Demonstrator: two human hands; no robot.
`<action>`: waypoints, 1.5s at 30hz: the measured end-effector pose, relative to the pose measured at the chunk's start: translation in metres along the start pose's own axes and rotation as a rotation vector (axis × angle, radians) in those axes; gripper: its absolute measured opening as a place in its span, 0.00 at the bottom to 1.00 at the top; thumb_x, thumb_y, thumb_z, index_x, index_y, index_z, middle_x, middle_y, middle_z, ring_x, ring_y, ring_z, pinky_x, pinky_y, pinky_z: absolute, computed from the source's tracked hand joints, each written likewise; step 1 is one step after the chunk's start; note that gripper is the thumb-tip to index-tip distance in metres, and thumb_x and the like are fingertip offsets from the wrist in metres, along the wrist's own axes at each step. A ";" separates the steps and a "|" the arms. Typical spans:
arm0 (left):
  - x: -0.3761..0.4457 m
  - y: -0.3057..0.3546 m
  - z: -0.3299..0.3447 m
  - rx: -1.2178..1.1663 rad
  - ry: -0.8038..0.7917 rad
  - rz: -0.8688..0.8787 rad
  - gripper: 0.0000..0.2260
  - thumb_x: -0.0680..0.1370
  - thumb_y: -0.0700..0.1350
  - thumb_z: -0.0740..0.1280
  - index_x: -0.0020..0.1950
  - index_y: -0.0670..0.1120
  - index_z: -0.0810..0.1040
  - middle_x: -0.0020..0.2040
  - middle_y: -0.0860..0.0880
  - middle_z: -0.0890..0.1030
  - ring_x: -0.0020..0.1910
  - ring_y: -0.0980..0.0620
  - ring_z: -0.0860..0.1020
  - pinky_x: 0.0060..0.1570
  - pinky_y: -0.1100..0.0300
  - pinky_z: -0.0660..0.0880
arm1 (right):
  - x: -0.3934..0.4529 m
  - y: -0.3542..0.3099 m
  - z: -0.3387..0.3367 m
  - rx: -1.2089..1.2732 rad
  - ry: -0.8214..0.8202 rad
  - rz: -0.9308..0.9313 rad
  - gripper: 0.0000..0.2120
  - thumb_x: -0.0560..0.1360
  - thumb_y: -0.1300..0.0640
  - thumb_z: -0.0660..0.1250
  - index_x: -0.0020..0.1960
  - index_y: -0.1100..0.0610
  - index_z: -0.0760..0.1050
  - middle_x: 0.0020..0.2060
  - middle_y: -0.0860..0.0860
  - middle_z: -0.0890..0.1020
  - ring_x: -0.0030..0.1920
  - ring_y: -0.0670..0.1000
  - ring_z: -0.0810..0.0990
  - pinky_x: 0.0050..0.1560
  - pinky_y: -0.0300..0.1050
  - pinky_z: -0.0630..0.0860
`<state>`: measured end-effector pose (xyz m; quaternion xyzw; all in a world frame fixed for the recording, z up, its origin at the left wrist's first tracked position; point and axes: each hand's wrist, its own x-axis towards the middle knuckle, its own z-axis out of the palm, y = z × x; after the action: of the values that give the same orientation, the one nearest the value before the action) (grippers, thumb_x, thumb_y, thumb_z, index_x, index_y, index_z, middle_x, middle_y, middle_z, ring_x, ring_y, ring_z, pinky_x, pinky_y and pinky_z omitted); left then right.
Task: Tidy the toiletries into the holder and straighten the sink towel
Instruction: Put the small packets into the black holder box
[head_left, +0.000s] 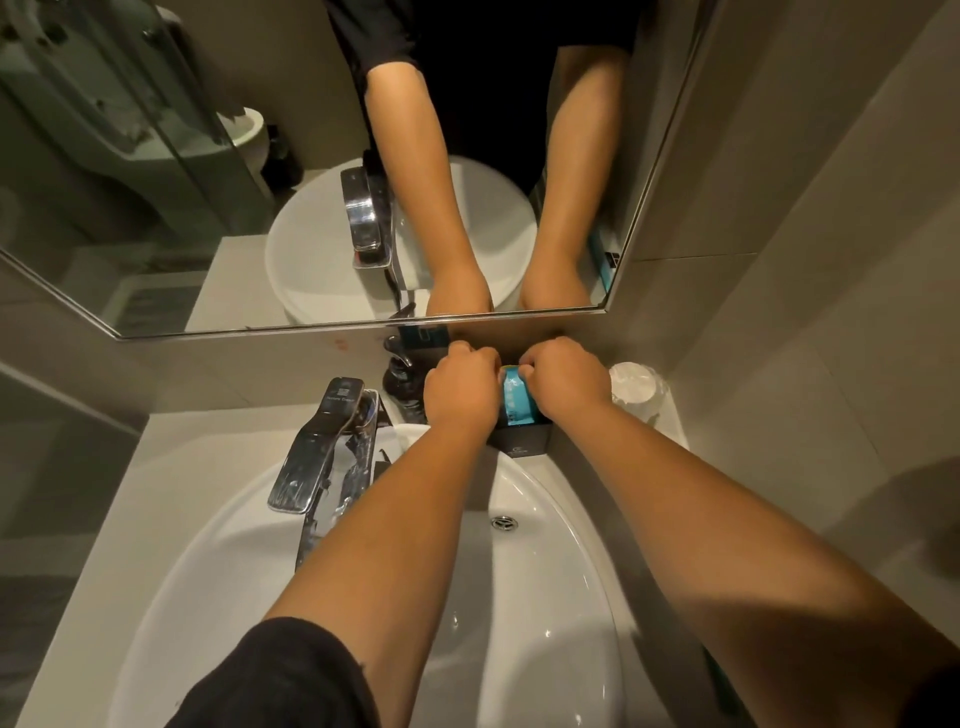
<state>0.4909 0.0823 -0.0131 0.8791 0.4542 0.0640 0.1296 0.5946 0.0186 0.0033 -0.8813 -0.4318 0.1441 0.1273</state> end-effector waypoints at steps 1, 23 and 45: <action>0.000 0.000 0.000 -0.008 -0.006 -0.002 0.09 0.80 0.49 0.62 0.55 0.47 0.78 0.53 0.43 0.75 0.47 0.43 0.78 0.48 0.49 0.78 | -0.001 0.000 0.001 -0.009 0.004 -0.005 0.12 0.78 0.51 0.63 0.57 0.51 0.81 0.53 0.56 0.80 0.51 0.58 0.79 0.45 0.47 0.73; -0.014 0.002 -0.005 -0.109 0.089 0.065 0.13 0.79 0.48 0.63 0.62 0.45 0.70 0.56 0.42 0.74 0.52 0.42 0.76 0.47 0.49 0.75 | -0.026 0.008 -0.022 0.243 0.248 -0.131 0.11 0.78 0.54 0.62 0.56 0.54 0.80 0.52 0.55 0.79 0.49 0.56 0.78 0.48 0.50 0.77; -0.117 -0.055 0.037 0.198 -0.128 0.264 0.36 0.77 0.66 0.44 0.78 0.46 0.50 0.79 0.43 0.49 0.78 0.41 0.46 0.74 0.42 0.46 | -0.228 0.141 0.065 -0.388 -0.143 0.396 0.24 0.78 0.54 0.65 0.71 0.52 0.61 0.68 0.56 0.65 0.51 0.54 0.82 0.47 0.47 0.82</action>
<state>0.3891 0.0113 -0.0635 0.9418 0.3298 -0.0206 0.0615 0.5394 -0.2401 -0.0731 -0.9440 -0.2786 0.1425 -0.1049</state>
